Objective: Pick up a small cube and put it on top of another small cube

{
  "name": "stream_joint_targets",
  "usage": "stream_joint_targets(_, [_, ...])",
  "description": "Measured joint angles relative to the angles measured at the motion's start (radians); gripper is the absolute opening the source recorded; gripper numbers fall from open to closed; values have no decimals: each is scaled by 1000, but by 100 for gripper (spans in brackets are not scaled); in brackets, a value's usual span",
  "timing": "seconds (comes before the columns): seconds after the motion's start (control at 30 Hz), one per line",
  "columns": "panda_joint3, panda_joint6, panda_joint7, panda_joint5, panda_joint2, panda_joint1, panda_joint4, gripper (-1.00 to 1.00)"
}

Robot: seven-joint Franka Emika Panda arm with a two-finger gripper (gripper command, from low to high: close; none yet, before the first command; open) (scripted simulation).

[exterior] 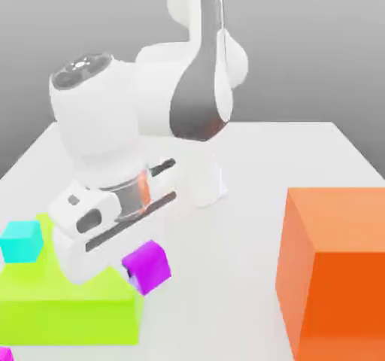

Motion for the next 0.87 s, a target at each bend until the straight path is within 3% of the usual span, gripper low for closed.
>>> stream_joint_targets(0.27, [34,-81,244,-173,-281,-119,-158,-100])
stream_joint_targets(0.57, [158,-151,514,-365,-592,-348,-337,-100])
stream_joint_targets(0.73, [159,23,535,-389,-495,-375,-408,-100])
stream_joint_targets(0.77, [155,65,535,-392,-466,-376,-421,100])
stream_joint_targets(0.87, [155,65,535,-392,-466,-376,-421,100])
